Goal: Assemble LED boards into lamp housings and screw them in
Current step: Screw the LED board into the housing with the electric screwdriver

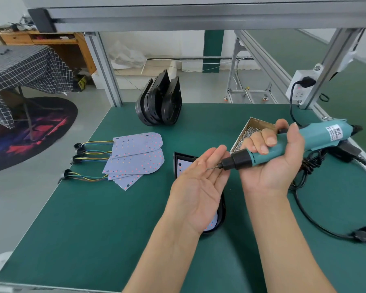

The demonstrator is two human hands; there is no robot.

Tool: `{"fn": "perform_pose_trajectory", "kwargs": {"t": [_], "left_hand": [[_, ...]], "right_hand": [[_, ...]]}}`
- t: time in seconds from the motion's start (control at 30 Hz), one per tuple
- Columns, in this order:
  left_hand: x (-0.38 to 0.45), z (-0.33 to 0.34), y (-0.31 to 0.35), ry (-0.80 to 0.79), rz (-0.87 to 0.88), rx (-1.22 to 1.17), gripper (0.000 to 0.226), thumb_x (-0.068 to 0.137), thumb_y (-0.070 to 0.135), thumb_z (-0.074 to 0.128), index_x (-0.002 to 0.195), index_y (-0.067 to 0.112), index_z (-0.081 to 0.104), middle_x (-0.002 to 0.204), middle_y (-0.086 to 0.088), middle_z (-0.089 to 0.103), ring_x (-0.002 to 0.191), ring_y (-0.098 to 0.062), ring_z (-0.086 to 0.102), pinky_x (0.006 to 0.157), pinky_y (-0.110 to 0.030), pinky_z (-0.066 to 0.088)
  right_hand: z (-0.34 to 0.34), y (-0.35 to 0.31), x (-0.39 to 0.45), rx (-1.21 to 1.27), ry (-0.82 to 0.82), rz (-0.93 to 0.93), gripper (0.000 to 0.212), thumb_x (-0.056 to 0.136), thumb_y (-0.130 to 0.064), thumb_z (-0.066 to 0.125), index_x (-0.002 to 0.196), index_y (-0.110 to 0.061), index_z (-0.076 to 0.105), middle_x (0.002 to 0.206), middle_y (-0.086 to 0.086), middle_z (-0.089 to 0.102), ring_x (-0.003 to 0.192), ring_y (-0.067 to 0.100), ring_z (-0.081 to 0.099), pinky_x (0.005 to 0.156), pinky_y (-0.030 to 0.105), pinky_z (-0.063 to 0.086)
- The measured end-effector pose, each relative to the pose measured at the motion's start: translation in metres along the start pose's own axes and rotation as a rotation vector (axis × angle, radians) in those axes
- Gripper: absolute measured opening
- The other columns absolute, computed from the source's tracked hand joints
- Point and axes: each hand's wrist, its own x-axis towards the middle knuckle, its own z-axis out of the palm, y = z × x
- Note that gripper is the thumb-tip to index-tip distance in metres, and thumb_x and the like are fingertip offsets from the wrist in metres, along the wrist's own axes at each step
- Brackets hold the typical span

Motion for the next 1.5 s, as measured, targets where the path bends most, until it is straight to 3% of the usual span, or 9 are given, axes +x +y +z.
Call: {"fn": "perform_pose_trajectory", "kwargs": {"t": [1.0,1.27,1.5], "left_hand": [[-0.002,0.005,-0.006,0.092,0.105,0.129,0.032,0.113,0.007,0.028,0.127,0.000,0.056,0.121,-0.012,0.075,0.110,-0.018,0.074,0.093,-0.029,0.060],[-0.004,0.006,-0.013,0.124,0.201,0.232,0.032,0.115,0.016,0.032,0.123,0.002,0.060,0.117,-0.008,0.077,0.112,-0.016,0.073,0.098,-0.027,0.057],[-0.004,0.004,-0.013,0.097,0.192,0.163,0.032,0.114,0.012,0.031,0.125,0.000,0.058,0.121,-0.011,0.076,0.115,-0.018,0.072,0.100,-0.029,0.056]], "right_hand": [[-0.003,0.000,-0.002,-0.076,-0.035,-0.025,0.021,0.104,-0.033,0.046,0.091,-0.019,0.056,0.058,-0.009,0.046,0.048,0.007,0.038,0.054,0.024,0.036],[-0.002,0.001,-0.002,-0.090,-0.025,-0.030,0.021,0.105,-0.032,0.045,0.092,-0.019,0.055,0.058,-0.008,0.046,0.047,0.007,0.036,0.054,0.024,0.035],[-0.002,0.002,-0.002,-0.080,-0.001,-0.026,0.019,0.104,-0.033,0.047,0.092,-0.019,0.054,0.058,-0.008,0.047,0.047,0.007,0.036,0.054,0.024,0.036]]}}
